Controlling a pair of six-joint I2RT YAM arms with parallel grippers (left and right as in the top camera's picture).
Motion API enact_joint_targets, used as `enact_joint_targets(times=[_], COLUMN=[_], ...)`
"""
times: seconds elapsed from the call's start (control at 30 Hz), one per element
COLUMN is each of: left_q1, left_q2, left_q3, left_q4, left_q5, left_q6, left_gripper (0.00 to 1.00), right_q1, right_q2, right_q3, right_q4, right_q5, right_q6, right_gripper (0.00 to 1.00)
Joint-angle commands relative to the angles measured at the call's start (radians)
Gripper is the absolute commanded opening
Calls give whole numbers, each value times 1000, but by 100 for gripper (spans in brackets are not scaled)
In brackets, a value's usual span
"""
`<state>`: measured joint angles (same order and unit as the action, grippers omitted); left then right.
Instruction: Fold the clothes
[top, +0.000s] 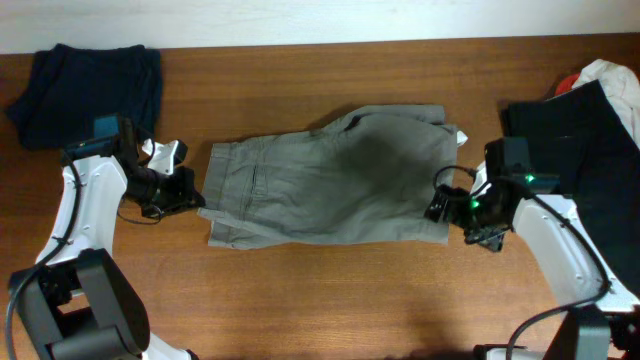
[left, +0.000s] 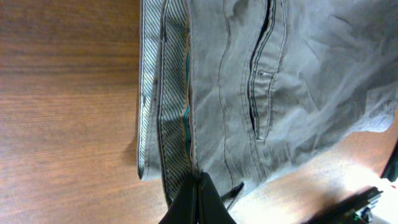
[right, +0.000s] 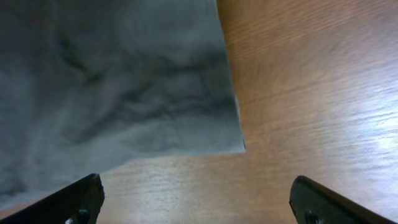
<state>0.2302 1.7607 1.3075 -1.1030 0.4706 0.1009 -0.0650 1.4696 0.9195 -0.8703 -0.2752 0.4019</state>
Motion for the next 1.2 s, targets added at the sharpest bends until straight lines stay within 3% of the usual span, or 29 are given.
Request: enact_joint_targets(times=[0.0, 0.17, 0.23, 0.27, 0.3, 0.33, 0.4, 0.47, 0.63, 0.73, 0.87, 1.0, 1.17], left_q1=[2, 2, 2, 2, 2, 2, 2, 2, 2, 28, 57, 57, 57], left_q2=[-13, -13, -13, -13, -13, -13, -29, -94, -270, -412, -574, -601, -594], left_q3=[9, 9, 9, 9, 9, 10, 36, 77, 81, 109, 277, 750, 1151], left_q4=[2, 2, 2, 2, -3, -17, -70, -112, -214, -216, -292, -402, -403], left_q5=[0, 0, 0, 0, 0, 0, 0, 0, -34, -34, -68, -93, -90], left_q6=[5, 5, 5, 5, 5, 5, 6, 5, 5, -10, -39, -81, -143], left_gripper=[0, 0, 0, 0, 0, 0, 0, 0, 0, 0, 0, 0, 0], right_q1=[-6, -5, -6, -6, -8, -10, -9, -9, -8, -8, -8, -8, -8], right_q2=[-3, 121, 200, 218, 217, 213, 185, 125, 25, -55, -171, -180, -180], right_q3=[-116, -175, -175, -172, -155, -101, 49, 294, 744, 873, 1017, 1357, 1600], right_q4=[114, 263, 299, 311, 299, 245, 76, -216, -630, -690, -737, -828, -828], right_q5=[-54, -66, -92, -108, -107, -106, -53, 118, 181, 209, 209, 209, 209], right_q6=[44, 110, 113, 113, 113, 112, 111, 98, -35, -35, -35, -50, -48], right_gripper=[100, 91, 66, 35, 23, 4, 4, 4, 4, 4, 4, 4, 4])
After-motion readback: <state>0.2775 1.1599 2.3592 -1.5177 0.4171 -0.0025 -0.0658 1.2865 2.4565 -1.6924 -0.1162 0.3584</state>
